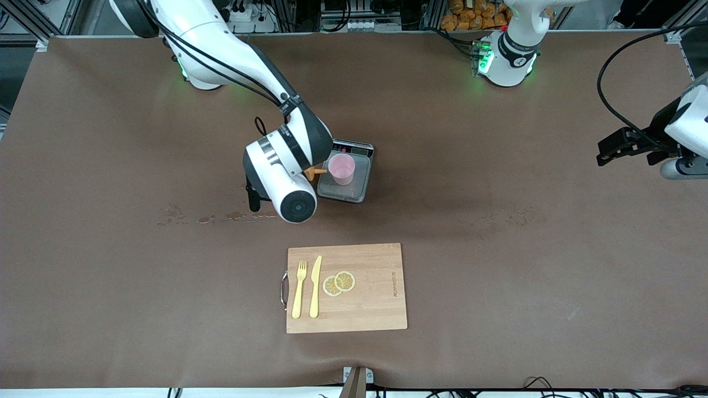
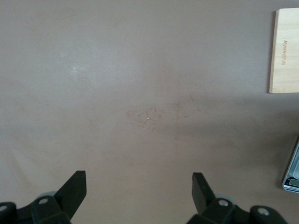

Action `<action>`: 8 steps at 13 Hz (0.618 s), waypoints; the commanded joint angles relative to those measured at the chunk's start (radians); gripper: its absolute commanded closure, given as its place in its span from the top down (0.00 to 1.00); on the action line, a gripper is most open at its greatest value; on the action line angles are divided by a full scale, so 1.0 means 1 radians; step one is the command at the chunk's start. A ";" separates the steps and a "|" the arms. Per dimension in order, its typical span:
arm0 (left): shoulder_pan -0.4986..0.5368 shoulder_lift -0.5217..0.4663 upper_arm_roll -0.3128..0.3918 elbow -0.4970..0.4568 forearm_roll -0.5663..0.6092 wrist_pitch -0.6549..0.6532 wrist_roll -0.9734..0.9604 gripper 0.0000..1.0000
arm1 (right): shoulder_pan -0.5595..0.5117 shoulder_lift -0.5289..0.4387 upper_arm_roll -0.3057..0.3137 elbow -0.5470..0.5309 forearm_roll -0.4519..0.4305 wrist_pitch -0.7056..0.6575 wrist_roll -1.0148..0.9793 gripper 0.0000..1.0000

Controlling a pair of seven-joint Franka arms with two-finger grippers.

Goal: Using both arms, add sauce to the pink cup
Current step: 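Tilt the white bottle with the right gripper to squeeze sauce into the cup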

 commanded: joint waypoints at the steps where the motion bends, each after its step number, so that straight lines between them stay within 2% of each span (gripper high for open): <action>1: -0.043 -0.037 0.047 -0.031 -0.016 -0.003 0.005 1.00 | 0.022 -0.006 -0.004 0.003 -0.030 -0.016 0.026 0.35; 6: -0.059 -0.044 0.059 -0.030 -0.016 -0.003 0.005 1.00 | 0.043 -0.006 -0.006 0.005 -0.035 -0.031 0.052 0.33; 8: -0.048 -0.022 0.059 -0.024 -0.074 0.004 0.008 1.00 | 0.046 -0.005 -0.006 0.005 -0.056 -0.054 0.052 0.33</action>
